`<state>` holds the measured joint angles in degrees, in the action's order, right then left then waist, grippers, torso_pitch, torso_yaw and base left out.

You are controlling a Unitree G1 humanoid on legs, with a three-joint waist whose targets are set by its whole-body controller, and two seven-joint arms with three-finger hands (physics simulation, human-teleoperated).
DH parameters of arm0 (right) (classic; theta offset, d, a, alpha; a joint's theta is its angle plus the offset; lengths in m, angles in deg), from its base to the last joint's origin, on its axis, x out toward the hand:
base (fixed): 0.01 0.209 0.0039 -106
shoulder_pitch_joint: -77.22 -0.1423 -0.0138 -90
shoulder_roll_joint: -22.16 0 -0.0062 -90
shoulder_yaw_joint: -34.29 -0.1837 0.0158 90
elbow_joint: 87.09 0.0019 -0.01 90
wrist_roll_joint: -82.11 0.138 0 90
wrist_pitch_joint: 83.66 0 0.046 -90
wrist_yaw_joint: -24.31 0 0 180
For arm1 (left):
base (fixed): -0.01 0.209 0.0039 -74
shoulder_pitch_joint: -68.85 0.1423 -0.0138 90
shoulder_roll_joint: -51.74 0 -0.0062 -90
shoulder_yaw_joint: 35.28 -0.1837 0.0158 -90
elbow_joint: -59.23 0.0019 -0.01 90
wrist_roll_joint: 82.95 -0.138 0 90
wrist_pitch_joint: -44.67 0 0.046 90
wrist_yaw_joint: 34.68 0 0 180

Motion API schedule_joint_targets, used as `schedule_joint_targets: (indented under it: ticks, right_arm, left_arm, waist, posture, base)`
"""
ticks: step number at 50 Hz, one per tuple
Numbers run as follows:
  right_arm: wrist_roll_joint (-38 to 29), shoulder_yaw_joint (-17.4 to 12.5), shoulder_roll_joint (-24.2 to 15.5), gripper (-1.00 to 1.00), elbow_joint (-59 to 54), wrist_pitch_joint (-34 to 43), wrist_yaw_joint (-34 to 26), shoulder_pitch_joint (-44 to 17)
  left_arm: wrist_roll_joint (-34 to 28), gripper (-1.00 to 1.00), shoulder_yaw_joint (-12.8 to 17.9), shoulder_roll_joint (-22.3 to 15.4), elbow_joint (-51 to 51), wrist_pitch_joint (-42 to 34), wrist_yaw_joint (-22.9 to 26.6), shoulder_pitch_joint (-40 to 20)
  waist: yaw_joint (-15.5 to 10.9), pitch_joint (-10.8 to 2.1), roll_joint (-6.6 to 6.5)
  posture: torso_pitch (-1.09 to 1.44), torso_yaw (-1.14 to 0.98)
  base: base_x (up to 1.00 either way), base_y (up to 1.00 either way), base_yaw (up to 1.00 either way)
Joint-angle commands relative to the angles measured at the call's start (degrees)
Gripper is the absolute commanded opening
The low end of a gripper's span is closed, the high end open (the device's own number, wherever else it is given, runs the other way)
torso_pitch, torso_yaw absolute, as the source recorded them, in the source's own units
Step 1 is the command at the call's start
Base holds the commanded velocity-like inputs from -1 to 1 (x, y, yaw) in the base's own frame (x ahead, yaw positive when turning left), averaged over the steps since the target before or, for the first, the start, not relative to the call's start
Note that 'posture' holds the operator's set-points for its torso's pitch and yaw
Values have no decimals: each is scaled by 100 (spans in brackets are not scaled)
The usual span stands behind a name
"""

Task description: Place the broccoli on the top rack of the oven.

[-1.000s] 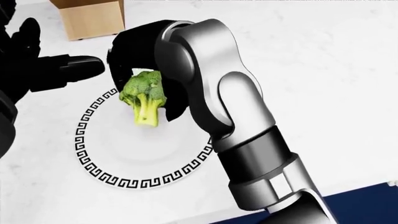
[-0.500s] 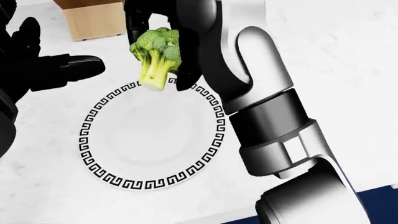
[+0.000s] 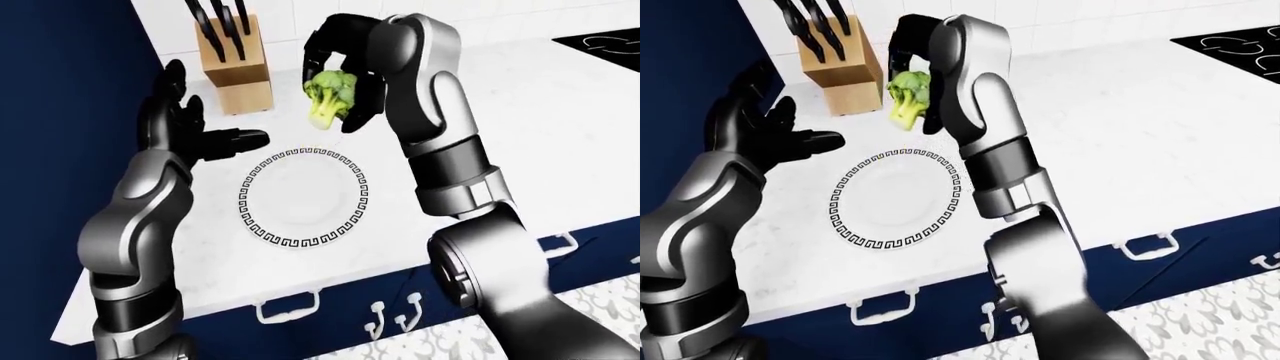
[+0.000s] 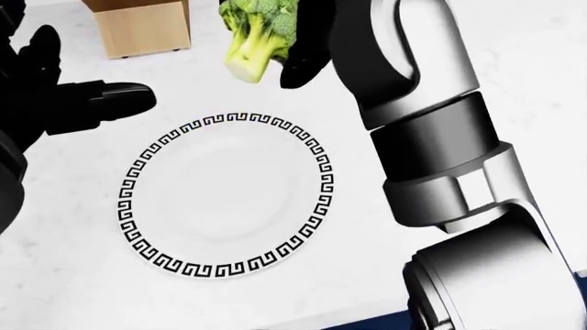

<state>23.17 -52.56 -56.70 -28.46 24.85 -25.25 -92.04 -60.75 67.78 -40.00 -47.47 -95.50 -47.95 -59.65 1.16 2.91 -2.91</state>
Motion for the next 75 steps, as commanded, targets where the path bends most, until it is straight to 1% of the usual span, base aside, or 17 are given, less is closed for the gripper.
schedule_joint_targets:
  ticks: [1,10,11,16,21,24,25,27,33,38,39,41,46,50,56,74,75]
  right_arm:
    - [-31,-51,-51,-100,236,9,85,-207]
    - [-22,-76,-104,-100,196,42,138,-257]
    - [-18,-86,-114,-100,189,65,138,-295]
    - [-20,-85,-146,-100,174,81,151,-337]
    - [-10,-84,-144,-100,184,81,181,-307]
    - [-11,-82,-138,-100,203,95,196,-281]
    - [-12,-81,-136,-100,215,103,194,-273]
    - [-15,-75,-128,-100,229,109,202,-254]
    - [-4,-76,-122,-100,233,106,276,-226]
    - [4,-80,-135,-100,248,110,264,-218]
    - [1,-77,-133,-100,264,120,250,-218]
    - [0,-78,-135,-100,259,119,262,-219]
    - [-10,-75,-128,-100,282,138,251,-220]
    - [-4,-82,-134,-100,279,137,271,-221]
    - [-27,-72,-167,-100,272,114,283,-217]
    - [-66,-107,-248,-100,161,31,541,-266]
    - [-68,-105,-244,-100,187,42,519,-262]
  left_arm:
    - [-15,100,50,-66,-177,173,1,-167]
    - [-8,100,67,-65,-171,167,-7,-182]
    - [-8,100,63,-63,-168,170,-10,-183]
    - [-20,100,49,-62,-132,193,-5,-186]
    - [-27,100,39,-56,-132,195,-6,-179]
    - [-29,100,44,-56,-129,196,-5,-180]
    - [-35,100,38,-52,-125,207,-3,-170]
    - [-36,100,37,-48,-134,201,-6,-168]
    - [-26,100,50,-47,-176,169,-13,-160]
    - [-35,100,39,-41,-162,179,-14,-163]
    - [-38,100,35,-40,-156,184,-12,-162]
    - [-41,100,36,-40,-153,188,-8,-160]
    - [-40,100,43,-45,-138,194,-1,-170]
    - [-43,100,39,-44,-131,207,8,-161]
    - [-45,100,43,-49,-116,207,11,-174]
    - [-49,100,36,-42,-150,183,-2,-159]
    - [-52,100,30,-39,-155,183,-1,-156]
  waist:
    - [2,-172,-24]
    - [4,-174,-25]
    - [-28,-307,-31]
    - [-25,-321,-221]
    - [-70,-243,43]
    - [-107,-342,509]
    - [-87,-280,305]
    - [-89,-224,365]
    - [-143,-120,-9]
    - [-123,-263,-419]
    - [-153,-221,-226]
    - [-77,-247,-320]
    - [-71,-262,-79]
    - [-169,-176,483]
    - [-96,-104,-77]
    - [17,-173,6]
    - [-23,-318,-8]
  posture:
    - [0,0]
    - [0,0]
    - [0,0]
    - [0,0]
    - [0,0]
    - [0,0]
    - [0,0]
    - [0,0]
    - [0,0]
    - [0,0]
    - [0,0]
    - [0,0]
    - [0,0]
    - [0,0]
    - [0,0]
    - [0,0]
    - [0,0]
  base:
    - [0,0,0]
    - [0,0,0]
    - [0,-16,0]
    - [0,-31,0]
    - [0,-31,0]
    - [0,-32,0]
    - [0,-31,0]
    - [0,-31,0]
    - [0,-29,0]
    - [0,-20,0]
    - [0,-20,0]
    - [0,-20,0]
    - [0,-17,0]
    - [0,-4,0]
    - [0,0,0]
    - [0,0,0]
    - [0,0,11]
